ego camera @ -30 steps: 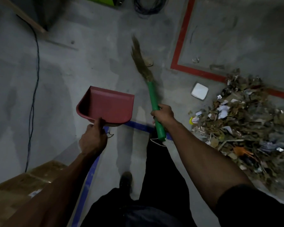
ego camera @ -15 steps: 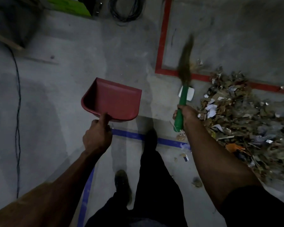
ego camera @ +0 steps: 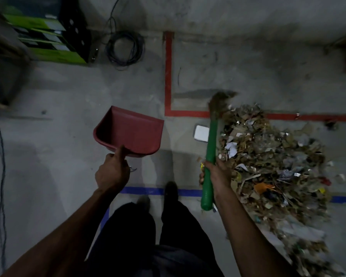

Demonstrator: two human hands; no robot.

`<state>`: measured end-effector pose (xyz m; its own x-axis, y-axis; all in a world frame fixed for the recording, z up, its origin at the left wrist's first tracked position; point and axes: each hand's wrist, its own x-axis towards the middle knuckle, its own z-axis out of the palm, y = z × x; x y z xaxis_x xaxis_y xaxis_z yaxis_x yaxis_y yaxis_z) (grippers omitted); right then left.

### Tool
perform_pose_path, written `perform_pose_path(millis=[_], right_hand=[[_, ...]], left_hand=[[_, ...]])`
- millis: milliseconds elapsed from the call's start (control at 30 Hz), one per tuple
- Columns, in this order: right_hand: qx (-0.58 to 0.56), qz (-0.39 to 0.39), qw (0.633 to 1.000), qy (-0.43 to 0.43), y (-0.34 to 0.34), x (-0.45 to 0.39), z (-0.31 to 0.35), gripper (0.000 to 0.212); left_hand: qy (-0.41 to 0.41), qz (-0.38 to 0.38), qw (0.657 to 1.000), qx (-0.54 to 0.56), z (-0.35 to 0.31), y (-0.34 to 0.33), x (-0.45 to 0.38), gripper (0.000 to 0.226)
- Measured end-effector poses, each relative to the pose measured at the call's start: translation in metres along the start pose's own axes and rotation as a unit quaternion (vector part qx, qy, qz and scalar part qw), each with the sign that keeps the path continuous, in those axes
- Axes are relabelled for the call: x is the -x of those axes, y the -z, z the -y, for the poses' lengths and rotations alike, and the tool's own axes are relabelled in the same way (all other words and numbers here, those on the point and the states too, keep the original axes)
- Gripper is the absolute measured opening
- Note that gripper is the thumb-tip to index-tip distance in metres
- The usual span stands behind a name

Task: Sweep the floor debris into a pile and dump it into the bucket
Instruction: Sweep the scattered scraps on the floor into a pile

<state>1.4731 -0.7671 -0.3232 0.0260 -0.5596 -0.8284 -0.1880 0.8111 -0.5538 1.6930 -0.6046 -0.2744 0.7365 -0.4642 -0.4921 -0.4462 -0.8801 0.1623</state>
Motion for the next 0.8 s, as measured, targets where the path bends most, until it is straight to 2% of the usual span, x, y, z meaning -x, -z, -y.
perform_pose_path(millis=[133, 200, 367, 600, 800], right_hand=[[0.018, 0.039, 0.999, 0.022, -0.026, 0.002, 0.028, 0.033], [0.039, 0.048, 0.998, 0.032, -0.043, -0.004, 0.044, 0.044], [0.067, 0.045, 0.997, 0.015, -0.086, -0.047, 0.090, 0.039], [-0.039, -0.043, 0.994, -0.096, -0.108, -0.126, 0.152, 0.005], [-0.145, -0.114, 0.968, -0.172, -0.069, -0.172, 0.173, 0.017]], left_hand=[[-0.023, -0.004, 1.000, -0.001, -0.022, 0.017, -0.033, 0.045], [-0.037, -0.002, 0.999, -0.007, -0.032, 0.026, -0.057, 0.043], [-0.079, 0.018, 0.996, -0.034, -0.066, 0.043, -0.135, 0.041], [-0.152, 0.090, 0.979, -0.104, -0.131, 0.076, -0.246, 0.054], [-0.203, 0.110, 0.965, -0.127, -0.179, 0.090, -0.315, 0.051]])
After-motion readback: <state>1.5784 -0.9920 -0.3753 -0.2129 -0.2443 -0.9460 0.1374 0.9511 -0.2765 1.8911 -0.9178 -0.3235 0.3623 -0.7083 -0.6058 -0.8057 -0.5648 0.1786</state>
